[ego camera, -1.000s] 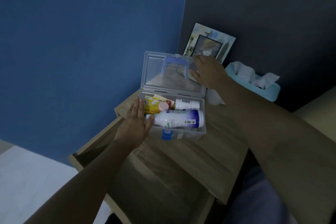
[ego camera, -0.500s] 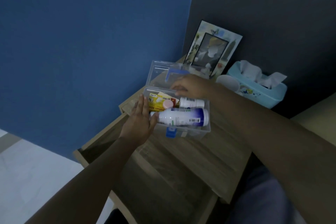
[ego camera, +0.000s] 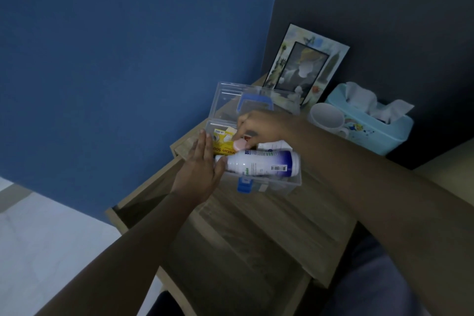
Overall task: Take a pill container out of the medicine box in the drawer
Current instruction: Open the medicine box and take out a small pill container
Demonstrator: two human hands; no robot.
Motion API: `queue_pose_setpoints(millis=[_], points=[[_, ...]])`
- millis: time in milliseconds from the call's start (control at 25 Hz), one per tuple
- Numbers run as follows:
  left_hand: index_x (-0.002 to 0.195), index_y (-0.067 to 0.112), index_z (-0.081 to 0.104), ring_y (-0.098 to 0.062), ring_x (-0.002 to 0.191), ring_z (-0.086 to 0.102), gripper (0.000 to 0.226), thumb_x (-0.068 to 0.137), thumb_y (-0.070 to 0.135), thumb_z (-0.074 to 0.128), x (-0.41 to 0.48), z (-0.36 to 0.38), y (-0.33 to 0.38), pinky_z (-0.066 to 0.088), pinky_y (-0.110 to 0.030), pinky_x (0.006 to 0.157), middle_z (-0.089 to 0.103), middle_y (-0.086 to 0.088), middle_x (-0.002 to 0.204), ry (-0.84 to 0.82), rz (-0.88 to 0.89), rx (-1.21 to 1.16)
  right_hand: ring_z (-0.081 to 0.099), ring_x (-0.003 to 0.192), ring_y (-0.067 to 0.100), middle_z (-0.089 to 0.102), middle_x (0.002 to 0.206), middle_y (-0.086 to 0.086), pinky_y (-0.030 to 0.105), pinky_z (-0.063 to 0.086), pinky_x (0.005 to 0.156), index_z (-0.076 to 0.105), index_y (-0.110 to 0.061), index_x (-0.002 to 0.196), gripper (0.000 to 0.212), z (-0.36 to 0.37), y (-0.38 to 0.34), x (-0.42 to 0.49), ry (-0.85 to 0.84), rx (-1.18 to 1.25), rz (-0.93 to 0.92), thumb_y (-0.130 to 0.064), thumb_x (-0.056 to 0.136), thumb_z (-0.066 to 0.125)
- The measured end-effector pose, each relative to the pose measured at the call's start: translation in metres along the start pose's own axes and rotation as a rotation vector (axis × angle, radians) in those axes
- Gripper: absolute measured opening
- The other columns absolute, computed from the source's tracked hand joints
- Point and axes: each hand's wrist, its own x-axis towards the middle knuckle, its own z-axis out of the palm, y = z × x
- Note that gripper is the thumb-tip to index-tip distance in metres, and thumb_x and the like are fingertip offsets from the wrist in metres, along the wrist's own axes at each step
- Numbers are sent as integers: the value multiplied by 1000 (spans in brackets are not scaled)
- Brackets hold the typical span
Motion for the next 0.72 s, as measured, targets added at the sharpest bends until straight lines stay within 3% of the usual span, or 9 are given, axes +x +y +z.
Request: queue_pose_setpoints(millis=[120, 240, 400, 560, 640, 720], points=[[148, -1, 1, -24, 148, -1, 69, 99, 40, 28, 0, 0, 1, 3, -31, 118, 0, -19, 159, 12, 3, -15, 54, 103, 23, 60, 110, 7, 38, 45, 86, 62, -18, 113, 33, 2, -1, 3, 22, -8, 15, -24, 81, 68], [148, 0, 2, -23, 148, 0, 70, 99, 41, 29, 0, 1, 0, 6, -33, 119, 1, -18, 160, 24, 0, -42, 57, 94, 23, 62, 99, 3, 34, 44, 73, 58, -17, 103, 29, 6, 0, 5, 78, 82, 83, -22, 77, 71], [149, 2, 1, -22, 148, -1, 71, 98, 44, 28, 1, 4, -4, 6, -33, 119, 0, -16, 160, 38, 11, -42, 62, 89, 19, 67, 103, 8, 34, 51, 79, 58, -15, 108, 37, 11, -4, 0, 221, 301, 144, -18, 75, 75], [149, 6, 2, -20, 148, 0, 70, 98, 45, 28, 1, -2, -5, 5, -29, 116, 0, -12, 160, 11, 10, -127, 63, 78, 6, 70, 104, 8, 2, 47, 68, 63, -11, 115, 41, 11, -21, -21, 516, 704, 205, -18, 76, 75], [149, 6, 12, -22, 146, 12, 63, 99, 37, 35, -2, -17, 0, 14, -30, 114, 10, -13, 160, 71, 31, -190, 65, 89, 8, 69, 110, 5, 9, 51, 77, 62, -14, 118, 40, 14, -35, -39, 590, 950, 246, -19, 79, 71], [141, -1, 37, -31, 135, 40, 52, 95, 19, 52, -9, -39, 13, 30, -35, 109, 37, -22, 149, 230, 176, -149, 66, 93, 7, 69, 107, -1, 17, 53, 83, 62, -18, 118, 36, 17, -51, -62, 608, 1156, 251, -20, 83, 67]])
